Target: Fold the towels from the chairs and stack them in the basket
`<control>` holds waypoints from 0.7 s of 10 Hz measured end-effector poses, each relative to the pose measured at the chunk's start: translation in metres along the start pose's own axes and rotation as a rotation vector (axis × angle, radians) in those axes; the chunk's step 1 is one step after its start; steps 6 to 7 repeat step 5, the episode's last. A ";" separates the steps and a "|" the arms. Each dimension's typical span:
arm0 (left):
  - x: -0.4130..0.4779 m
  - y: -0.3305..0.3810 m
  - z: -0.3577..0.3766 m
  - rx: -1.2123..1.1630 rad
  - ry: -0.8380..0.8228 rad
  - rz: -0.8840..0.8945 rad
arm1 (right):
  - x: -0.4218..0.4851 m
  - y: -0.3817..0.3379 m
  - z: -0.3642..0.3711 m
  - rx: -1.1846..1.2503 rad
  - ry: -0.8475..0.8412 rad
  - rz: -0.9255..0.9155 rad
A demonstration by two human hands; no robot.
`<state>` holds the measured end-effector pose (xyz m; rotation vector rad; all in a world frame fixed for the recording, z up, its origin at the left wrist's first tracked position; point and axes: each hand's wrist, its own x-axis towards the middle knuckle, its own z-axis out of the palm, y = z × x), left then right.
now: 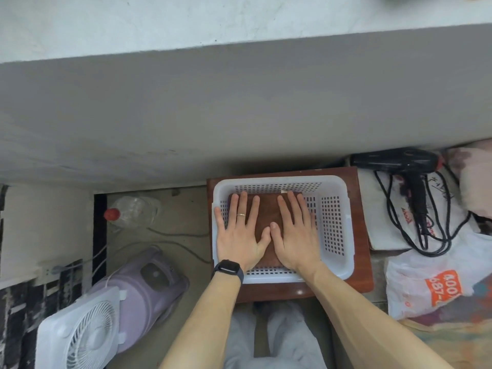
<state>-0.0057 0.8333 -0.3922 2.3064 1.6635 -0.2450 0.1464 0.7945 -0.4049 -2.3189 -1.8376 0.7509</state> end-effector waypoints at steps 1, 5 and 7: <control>-0.005 0.001 -0.011 -0.027 -0.021 -0.007 | -0.006 -0.003 -0.007 -0.001 -0.006 -0.002; -0.038 -0.005 -0.092 -0.142 -0.095 0.066 | -0.041 -0.024 -0.077 -0.061 0.001 -0.049; -0.038 -0.005 -0.092 -0.142 -0.095 0.066 | -0.041 -0.024 -0.077 -0.061 0.001 -0.049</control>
